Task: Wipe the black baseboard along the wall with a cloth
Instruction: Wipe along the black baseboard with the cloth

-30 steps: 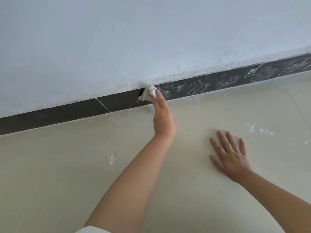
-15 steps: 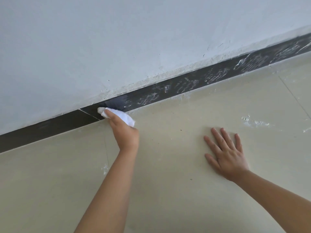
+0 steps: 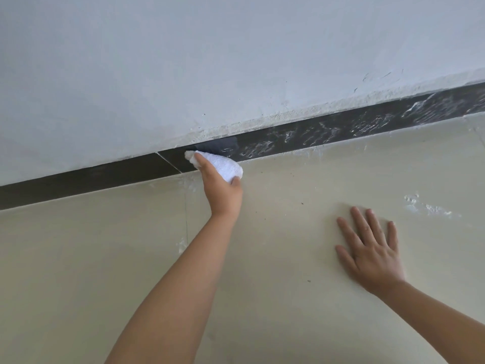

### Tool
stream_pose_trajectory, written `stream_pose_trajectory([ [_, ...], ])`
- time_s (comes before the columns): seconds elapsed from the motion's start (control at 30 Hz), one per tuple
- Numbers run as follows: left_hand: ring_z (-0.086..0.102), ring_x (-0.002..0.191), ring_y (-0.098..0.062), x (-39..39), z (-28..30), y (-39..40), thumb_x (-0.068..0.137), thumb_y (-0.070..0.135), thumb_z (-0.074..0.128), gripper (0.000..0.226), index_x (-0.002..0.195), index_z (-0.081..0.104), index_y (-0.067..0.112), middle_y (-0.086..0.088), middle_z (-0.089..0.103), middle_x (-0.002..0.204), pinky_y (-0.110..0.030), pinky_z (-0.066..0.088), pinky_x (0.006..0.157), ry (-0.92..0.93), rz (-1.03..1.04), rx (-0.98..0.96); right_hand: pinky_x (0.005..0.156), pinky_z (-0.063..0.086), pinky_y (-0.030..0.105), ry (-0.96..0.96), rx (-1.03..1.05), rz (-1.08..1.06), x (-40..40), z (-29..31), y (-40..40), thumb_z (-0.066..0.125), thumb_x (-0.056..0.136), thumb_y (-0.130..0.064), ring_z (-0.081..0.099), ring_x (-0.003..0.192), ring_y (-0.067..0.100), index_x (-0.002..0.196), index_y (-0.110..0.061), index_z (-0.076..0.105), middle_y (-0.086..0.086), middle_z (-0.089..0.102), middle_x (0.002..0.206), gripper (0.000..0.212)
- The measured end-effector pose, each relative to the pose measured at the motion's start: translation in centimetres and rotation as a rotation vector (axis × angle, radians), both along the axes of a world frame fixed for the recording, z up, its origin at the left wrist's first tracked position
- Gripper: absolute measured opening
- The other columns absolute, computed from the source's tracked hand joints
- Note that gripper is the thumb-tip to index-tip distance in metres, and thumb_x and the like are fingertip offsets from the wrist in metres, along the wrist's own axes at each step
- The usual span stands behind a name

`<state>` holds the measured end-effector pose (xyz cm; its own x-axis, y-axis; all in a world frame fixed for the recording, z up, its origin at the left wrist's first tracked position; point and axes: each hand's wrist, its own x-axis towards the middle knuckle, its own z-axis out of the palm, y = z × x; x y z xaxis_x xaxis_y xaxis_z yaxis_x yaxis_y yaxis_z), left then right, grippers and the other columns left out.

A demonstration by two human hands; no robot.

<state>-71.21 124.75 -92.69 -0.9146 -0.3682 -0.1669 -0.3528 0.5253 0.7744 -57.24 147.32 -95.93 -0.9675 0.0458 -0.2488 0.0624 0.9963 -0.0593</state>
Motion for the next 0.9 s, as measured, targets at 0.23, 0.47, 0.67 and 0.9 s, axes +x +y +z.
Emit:
stream_pose_trajectory([
  [0.23, 0.016, 0.139, -0.021, 0.6, 0.1, 5.6, 0.085, -0.006, 0.047, 0.081, 0.143, -0.007, 0.011, -0.007, -0.005, 0.154, -0.003, 0.010, 0.086, 0.023, -0.248, -0.001, 0.097, 0.017, 0.049, 0.010, -0.005, -0.024, 0.1, 0.0, 0.0, 0.002, 0.095, -0.052, 0.053, 0.113, 0.041, 0.113, -0.010, 0.065, 0.020, 0.058, 0.124, 0.078],
  [0.47, 0.015, 0.139, -0.026, 1.1, -0.3, 4.3, 0.085, -0.003, 0.050, 0.082, 0.142, -0.007, 0.007, -0.013, 0.000, 0.153, -0.008, 0.014, 0.092, 0.054, -0.150, -0.061, 0.097, 0.017, 0.049, 0.074, -0.006, -0.023, 0.1, -0.3, 0.2, 0.001, 0.095, -0.051, 0.054, 0.111, 0.044, 0.112, -0.009, 0.066, 0.020, 0.058, 0.123, 0.079],
  [0.67, 0.016, 0.139, -0.028, 0.1, -0.7, 0.0, 0.085, -0.002, 0.048, 0.081, 0.142, -0.008, 0.006, -0.013, 0.004, 0.153, -0.028, 0.022, 0.105, -0.006, 0.018, -0.139, 0.097, 0.019, 0.049, 0.080, -0.007, -0.022, 0.0, -0.5, 0.2, 0.000, 0.095, -0.049, 0.055, 0.112, 0.042, 0.112, -0.012, 0.066, 0.018, 0.058, 0.124, 0.078],
  [0.9, 0.014, 0.137, -0.022, -0.5, -1.0, 4.9, 0.085, -0.004, 0.044, 0.079, 0.141, -0.012, 0.005, -0.011, -0.004, 0.151, -0.014, 0.017, 0.095, 0.002, -0.029, -0.032, 0.102, 0.013, 0.046, 0.095, -0.041, -0.007, 0.1, -0.6, 0.3, 0.001, 0.095, -0.051, 0.037, 0.123, 0.032, 0.114, -0.012, 0.065, 0.018, 0.057, 0.126, 0.078],
])
